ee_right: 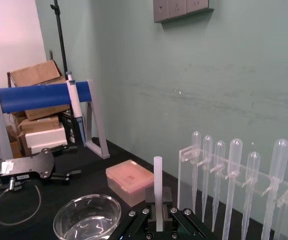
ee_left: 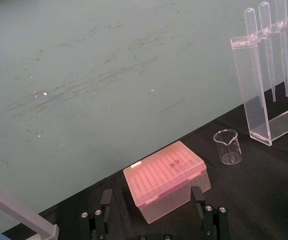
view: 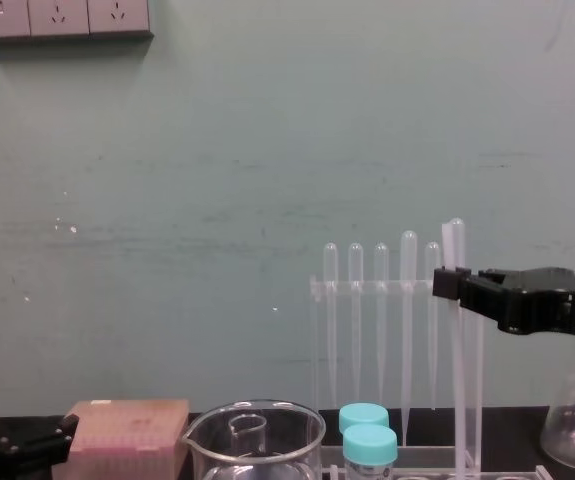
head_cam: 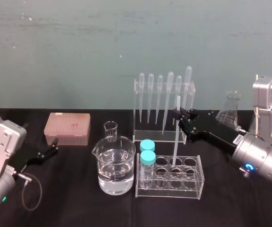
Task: Pick up the stirring rod with one hand, then place it down.
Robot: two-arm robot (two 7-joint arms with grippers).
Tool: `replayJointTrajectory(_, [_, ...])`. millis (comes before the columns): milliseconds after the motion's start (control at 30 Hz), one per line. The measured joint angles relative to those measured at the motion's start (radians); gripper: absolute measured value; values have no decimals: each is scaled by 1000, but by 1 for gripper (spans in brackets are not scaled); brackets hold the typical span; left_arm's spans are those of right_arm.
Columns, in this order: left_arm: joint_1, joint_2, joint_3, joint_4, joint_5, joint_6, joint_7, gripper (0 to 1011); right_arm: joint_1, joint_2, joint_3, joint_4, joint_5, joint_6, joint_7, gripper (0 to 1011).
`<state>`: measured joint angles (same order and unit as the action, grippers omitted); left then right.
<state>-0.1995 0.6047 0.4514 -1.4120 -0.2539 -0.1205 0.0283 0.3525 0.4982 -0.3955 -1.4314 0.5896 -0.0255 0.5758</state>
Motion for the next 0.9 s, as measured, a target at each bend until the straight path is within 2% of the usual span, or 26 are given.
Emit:
replayJointTrajectory(333, [0, 0, 0, 0, 0, 0, 0, 1000, -11, -1, -5, 9, 5, 15, -7, 68])
replayJointTrajectory(900, [0, 0, 0, 0, 0, 0, 0, 1000, -4, -22, -22, 53, -31, -8, -8, 68])
